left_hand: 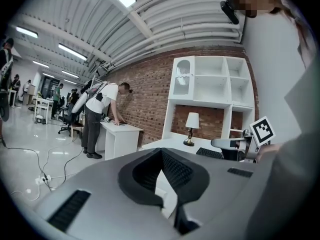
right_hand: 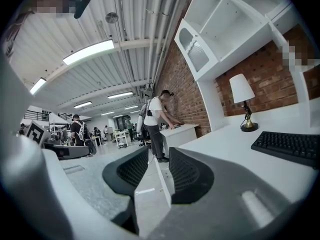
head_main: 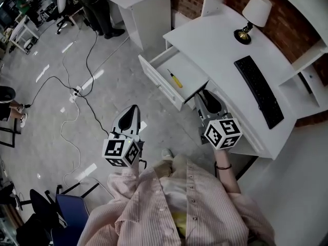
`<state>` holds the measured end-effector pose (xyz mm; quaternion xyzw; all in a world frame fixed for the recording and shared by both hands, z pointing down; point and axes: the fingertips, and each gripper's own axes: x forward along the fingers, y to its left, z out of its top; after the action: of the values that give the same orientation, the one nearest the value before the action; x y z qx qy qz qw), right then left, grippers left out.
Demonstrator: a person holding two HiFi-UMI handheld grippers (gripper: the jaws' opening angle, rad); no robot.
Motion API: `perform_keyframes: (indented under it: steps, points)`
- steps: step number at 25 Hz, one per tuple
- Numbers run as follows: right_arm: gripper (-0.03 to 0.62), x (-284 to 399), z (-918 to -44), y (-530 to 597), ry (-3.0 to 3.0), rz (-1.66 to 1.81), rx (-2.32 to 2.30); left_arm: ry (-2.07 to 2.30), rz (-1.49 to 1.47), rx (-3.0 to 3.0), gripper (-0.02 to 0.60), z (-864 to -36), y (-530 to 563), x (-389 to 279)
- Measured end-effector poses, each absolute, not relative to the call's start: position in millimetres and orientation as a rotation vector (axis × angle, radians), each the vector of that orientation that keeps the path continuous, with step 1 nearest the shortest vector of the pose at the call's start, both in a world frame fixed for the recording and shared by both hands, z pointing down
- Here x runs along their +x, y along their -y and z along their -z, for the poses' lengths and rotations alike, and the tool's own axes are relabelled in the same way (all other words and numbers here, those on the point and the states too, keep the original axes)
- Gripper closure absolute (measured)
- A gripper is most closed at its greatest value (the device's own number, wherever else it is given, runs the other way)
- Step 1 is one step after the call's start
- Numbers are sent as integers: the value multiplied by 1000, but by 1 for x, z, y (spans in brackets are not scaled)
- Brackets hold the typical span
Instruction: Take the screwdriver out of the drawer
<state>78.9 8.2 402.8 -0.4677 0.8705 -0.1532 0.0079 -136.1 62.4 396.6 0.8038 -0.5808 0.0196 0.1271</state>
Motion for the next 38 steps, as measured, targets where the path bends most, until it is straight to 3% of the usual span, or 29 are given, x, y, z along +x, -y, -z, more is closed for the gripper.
perform_keyframes:
  steps: [15, 38]
  points:
    - [479, 58, -452, 56, -2756, 662, -1504, 1608, -114, 2271, 583, -438, -6, -151]
    - [479, 25, -564, 219, -3013, 1031, -1432, 1461, -182, 2078, 583, -518, 167, -137]
